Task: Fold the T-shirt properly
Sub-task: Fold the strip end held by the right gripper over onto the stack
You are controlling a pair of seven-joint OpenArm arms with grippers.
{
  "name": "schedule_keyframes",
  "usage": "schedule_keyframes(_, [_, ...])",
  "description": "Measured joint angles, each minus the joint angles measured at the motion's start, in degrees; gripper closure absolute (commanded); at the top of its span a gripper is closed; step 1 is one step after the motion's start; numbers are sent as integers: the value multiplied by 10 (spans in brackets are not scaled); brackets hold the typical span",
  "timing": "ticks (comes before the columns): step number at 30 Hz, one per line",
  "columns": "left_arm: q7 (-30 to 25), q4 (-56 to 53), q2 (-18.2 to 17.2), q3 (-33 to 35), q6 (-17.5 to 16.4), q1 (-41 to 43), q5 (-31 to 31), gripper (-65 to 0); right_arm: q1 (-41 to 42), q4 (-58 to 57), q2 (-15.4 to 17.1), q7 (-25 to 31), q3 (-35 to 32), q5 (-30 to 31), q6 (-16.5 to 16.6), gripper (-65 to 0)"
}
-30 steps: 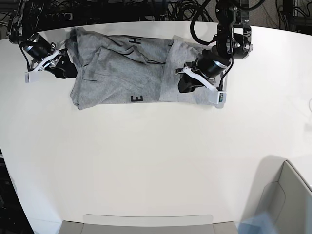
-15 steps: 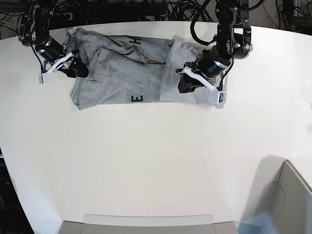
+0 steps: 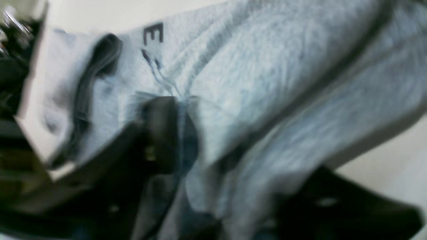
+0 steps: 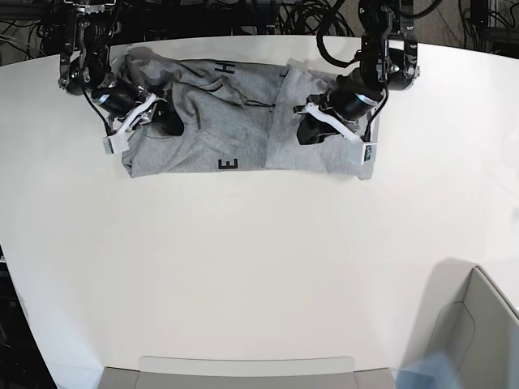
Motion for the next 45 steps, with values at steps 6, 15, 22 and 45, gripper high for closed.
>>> schedule_keyframes(6, [0,0,0,0,0,7,-3,-62,-2,19,0,-8,0,-44,1,0])
schedule_keyframes(15, [0,0,0,-4,0,14,-72,-62,68,16,21,-27,135,-217,0,0])
schedule_keyframes(22, [2,0,-16,-51,0,42,-80,-62,94,129,27,-35,75,-356,-110,0])
schedule_keyframes(45, [0,0,-62,-113,0,46,-79,-62,103,213,-152,-132,-331,-786,-175,-18])
